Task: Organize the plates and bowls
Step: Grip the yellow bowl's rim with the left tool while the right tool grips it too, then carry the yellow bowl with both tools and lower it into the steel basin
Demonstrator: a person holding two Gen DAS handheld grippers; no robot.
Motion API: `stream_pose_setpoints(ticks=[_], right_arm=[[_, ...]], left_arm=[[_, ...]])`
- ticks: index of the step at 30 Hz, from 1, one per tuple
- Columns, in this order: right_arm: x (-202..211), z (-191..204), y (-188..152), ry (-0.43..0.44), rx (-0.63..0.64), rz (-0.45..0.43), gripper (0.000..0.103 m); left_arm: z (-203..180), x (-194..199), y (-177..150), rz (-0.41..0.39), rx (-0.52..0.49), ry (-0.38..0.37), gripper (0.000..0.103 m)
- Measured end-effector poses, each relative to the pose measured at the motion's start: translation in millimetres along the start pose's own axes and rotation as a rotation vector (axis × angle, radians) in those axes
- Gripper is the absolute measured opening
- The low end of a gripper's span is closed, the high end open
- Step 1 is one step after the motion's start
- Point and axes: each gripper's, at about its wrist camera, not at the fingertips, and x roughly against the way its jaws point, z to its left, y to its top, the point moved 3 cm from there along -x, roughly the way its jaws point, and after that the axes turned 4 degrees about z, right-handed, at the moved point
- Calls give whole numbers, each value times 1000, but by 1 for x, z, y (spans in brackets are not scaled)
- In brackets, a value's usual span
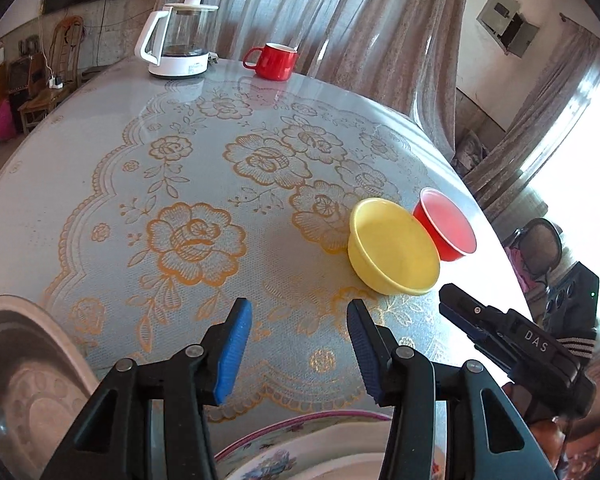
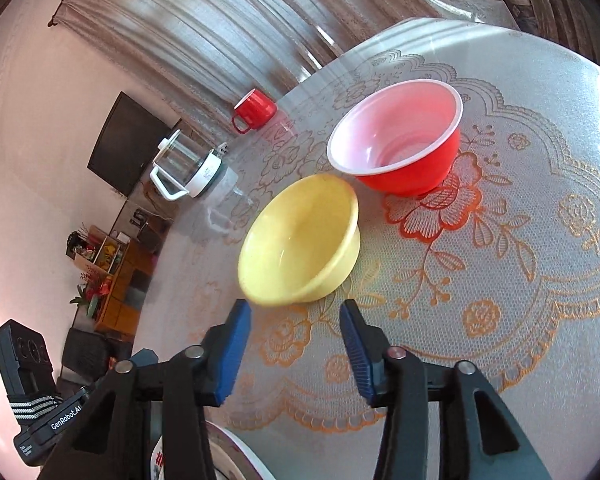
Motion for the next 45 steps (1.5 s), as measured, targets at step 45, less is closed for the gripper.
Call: stream_pose_setpoints(ticks=[45], right_arm=[[-44, 34, -20, 25, 12, 164, 14]], left_arm=[[20, 2, -21, 12, 105, 3, 13]])
